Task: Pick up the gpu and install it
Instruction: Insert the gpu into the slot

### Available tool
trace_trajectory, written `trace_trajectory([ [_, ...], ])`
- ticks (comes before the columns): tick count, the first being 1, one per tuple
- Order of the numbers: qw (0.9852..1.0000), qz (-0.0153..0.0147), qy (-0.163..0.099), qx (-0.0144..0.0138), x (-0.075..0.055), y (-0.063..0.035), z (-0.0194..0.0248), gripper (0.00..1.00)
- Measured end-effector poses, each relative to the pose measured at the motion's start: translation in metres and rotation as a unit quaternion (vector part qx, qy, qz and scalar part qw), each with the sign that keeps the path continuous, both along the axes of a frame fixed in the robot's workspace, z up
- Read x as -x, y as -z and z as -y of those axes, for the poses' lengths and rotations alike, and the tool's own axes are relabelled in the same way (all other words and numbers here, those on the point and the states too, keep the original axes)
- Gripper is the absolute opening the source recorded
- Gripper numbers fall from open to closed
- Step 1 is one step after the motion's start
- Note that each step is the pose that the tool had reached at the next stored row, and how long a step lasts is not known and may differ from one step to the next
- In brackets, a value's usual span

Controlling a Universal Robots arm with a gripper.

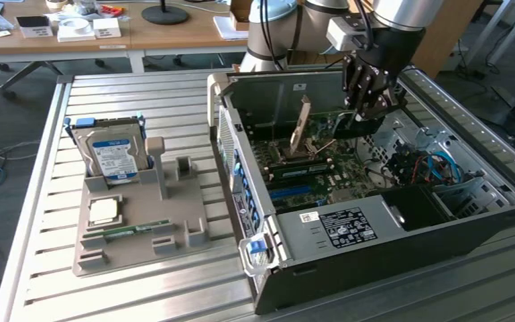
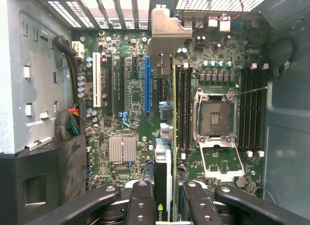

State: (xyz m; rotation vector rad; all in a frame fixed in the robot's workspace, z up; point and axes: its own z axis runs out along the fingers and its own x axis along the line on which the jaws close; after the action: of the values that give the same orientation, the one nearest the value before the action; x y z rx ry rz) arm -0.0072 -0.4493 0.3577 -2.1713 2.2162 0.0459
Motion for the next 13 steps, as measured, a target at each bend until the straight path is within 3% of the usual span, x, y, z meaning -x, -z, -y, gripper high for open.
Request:
trace_trajectory([
  [13, 1.0, 0.0, 0.0, 0.0001, 0.0095, 0.002, 0.0006, 0.27],
])
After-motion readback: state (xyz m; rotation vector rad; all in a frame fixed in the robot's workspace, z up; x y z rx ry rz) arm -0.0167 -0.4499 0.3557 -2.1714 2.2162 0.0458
